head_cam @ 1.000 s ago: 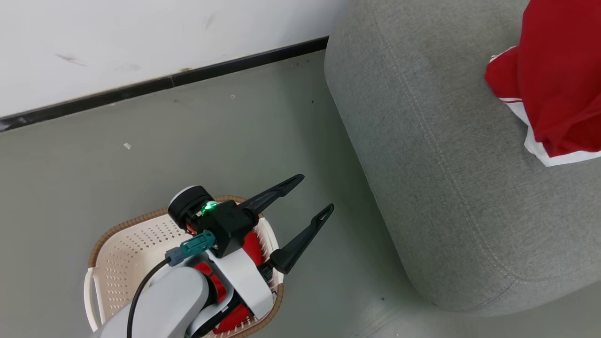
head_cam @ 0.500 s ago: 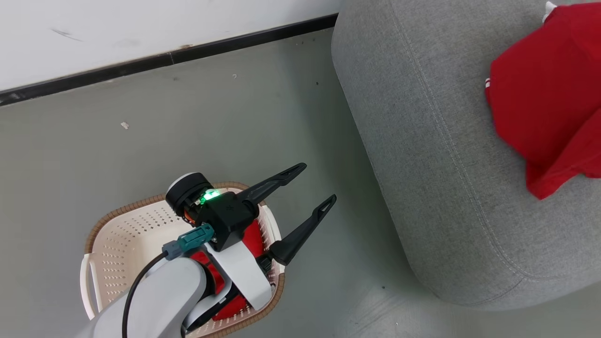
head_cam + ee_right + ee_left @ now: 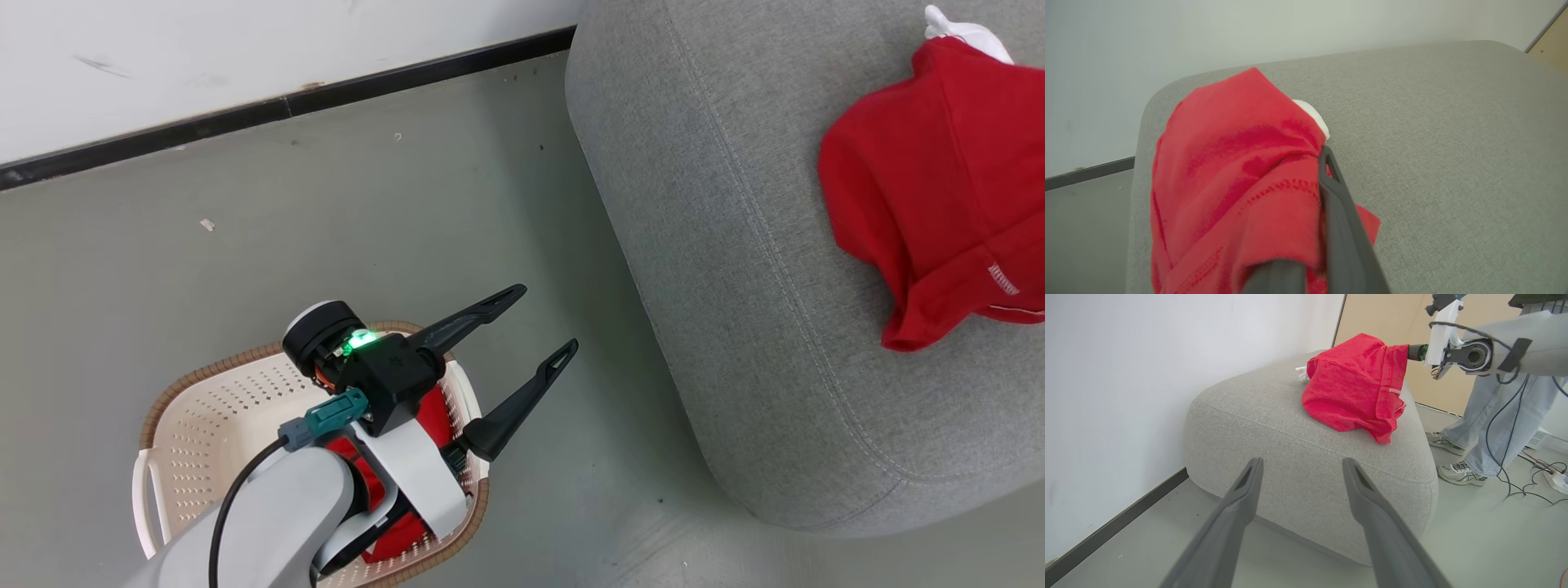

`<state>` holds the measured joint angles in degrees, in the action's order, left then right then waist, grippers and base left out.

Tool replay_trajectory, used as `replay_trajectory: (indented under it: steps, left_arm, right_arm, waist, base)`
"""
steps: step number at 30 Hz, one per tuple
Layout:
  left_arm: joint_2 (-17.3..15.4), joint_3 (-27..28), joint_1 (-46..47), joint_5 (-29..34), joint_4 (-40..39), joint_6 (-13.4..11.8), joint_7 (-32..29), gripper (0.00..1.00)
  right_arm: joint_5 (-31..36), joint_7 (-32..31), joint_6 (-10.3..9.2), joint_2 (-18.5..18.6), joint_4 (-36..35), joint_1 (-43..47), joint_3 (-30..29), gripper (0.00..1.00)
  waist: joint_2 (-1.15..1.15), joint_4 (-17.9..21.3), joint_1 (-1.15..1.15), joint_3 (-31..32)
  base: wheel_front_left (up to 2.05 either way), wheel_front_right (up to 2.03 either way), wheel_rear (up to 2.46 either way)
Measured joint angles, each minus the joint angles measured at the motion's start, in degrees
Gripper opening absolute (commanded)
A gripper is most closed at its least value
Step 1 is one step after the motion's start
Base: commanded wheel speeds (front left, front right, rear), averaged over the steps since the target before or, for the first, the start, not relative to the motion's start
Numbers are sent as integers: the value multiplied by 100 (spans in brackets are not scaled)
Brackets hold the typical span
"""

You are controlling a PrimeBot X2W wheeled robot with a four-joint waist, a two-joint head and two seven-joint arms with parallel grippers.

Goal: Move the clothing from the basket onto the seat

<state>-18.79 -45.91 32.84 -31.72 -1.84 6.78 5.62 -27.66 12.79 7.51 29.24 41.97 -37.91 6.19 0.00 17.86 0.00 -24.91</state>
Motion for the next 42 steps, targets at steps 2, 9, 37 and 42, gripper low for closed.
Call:
replay_trajectory:
  steps: [2,9,37,42]
  left_arm:
    - [0,-8,0,-1,14,0,1,100]
    - [7,-18,0,-44,51,1,53,100]
    - [80,-5,-167,-216,459,20,453,100]
    - [108,3,-227,-289,527,20,505,100]
  right_arm:
    - [1,-44,0,-2,152,52,-16,41]
    - [12,-145,0,12,444,48,-77,100]
    - [-1016,-1518,0,-87,656,613,244,100]
    - [-1185,-1690,0,191,326,693,290,100]
  waist:
    - [0,5,0,21]
    - [0,8,0,85]
    - [0,54,0,815]
    - [0,77,0,984]
  base:
    - [0,0,0]
    - [0,0,0]
    - [0,0,0]
    - [0,0,0]
